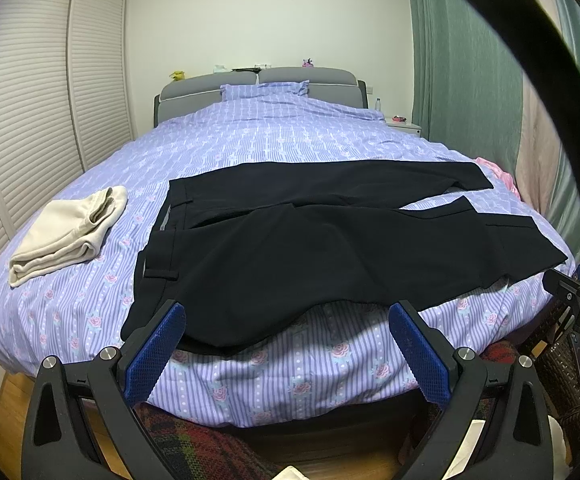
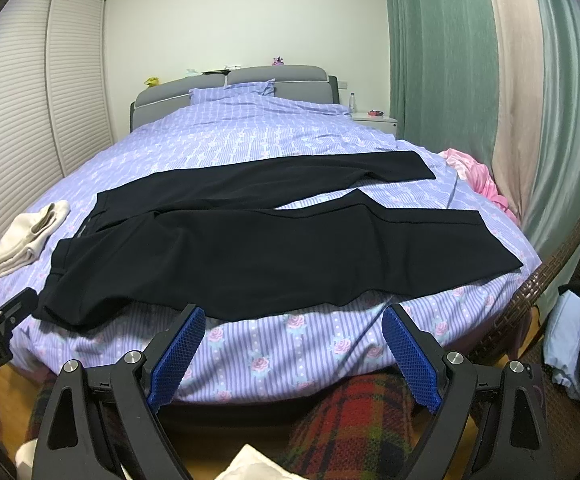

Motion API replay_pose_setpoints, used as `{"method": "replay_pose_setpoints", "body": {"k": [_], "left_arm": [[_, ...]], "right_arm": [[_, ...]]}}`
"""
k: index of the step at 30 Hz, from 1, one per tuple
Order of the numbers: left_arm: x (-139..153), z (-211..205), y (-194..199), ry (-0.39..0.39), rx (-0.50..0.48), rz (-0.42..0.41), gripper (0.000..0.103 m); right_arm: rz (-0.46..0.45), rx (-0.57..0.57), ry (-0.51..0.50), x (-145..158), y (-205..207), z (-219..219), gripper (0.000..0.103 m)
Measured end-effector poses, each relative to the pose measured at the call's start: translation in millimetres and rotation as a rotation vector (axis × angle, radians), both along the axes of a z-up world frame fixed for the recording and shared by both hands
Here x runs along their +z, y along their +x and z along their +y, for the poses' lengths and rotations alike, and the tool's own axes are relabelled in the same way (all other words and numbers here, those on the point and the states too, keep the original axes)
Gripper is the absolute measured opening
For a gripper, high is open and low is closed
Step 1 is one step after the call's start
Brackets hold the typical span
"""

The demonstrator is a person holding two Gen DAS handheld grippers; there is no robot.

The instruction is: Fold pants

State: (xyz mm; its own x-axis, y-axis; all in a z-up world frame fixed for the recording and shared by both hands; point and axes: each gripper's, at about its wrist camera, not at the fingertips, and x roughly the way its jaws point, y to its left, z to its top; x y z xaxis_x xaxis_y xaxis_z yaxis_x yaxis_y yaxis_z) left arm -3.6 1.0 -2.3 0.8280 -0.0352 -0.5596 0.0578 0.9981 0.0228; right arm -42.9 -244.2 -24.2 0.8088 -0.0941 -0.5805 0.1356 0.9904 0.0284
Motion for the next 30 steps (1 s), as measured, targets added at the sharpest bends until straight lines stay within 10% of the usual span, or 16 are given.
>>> {"method": "replay_pose_setpoints", "body": {"k": [30], "left_arm": [[-4.9, -3.0, 1.9, 0.022, 0.006, -0.008, 0.103]], "right_arm": [[0.003, 0.011, -0.013, -6.0, 1.8, -0.3, 0.091]]}}
